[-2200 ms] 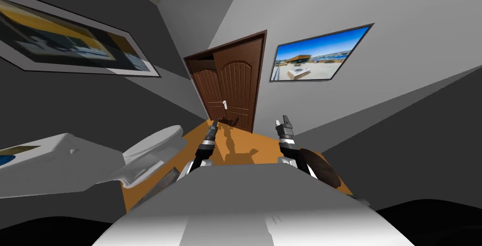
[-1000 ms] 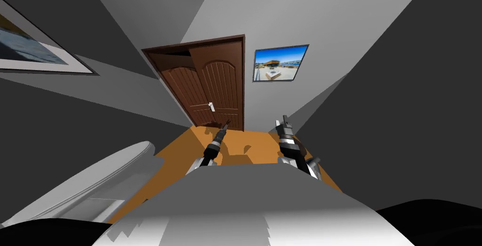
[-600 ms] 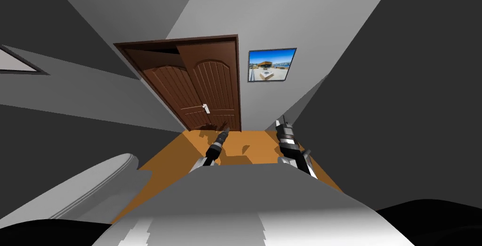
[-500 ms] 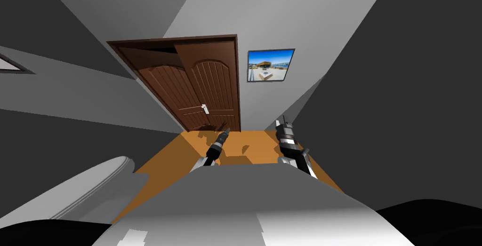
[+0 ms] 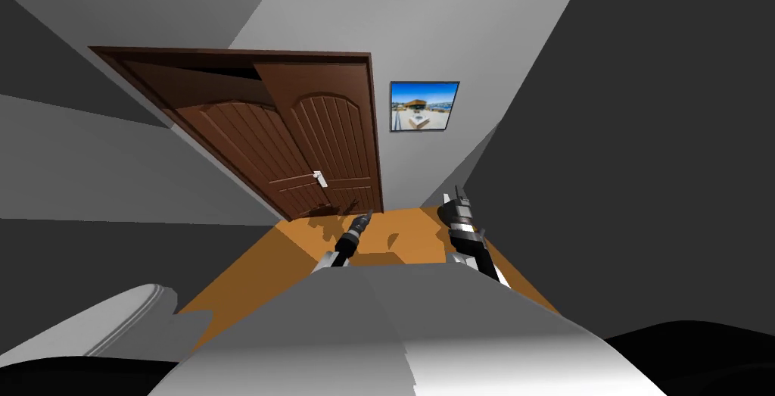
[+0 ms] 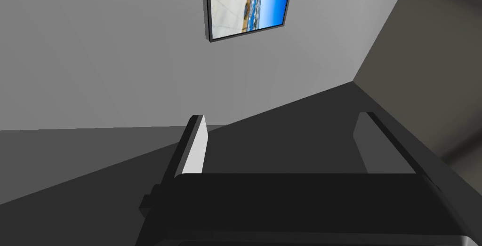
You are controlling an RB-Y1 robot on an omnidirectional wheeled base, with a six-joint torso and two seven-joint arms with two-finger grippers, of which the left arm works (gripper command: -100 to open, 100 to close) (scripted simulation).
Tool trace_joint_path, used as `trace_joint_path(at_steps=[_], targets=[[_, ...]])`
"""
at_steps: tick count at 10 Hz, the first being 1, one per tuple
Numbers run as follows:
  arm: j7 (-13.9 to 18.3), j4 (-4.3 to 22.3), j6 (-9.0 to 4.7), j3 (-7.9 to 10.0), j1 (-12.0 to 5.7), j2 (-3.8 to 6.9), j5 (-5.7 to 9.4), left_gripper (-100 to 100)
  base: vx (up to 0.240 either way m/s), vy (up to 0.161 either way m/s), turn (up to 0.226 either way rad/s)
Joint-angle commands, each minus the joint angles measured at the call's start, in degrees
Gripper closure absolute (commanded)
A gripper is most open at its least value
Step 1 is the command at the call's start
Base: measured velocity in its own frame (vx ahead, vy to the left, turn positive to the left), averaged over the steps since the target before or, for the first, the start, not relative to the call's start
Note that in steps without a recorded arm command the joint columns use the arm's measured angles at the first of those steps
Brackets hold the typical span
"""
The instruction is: Push the door open
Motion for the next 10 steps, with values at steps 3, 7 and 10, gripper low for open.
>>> trace_joint_path(at_steps=[3, 7, 10], targets=[[-1.9, 1.7, 3.26, -1.74, -1.12, 1.22, -2.24, -100, 0.019, 0.109, -0.189], [-4.1, 3.7, 7.47, -4.01, -2.69, 2.89, -5.05, -100, 0.016, 0.111, -0.2], [-5.8, 5.2, 10.48, -5.65, -3.87, 4.07, -7.09, -100, -0.002, 0.14, -0.18]])
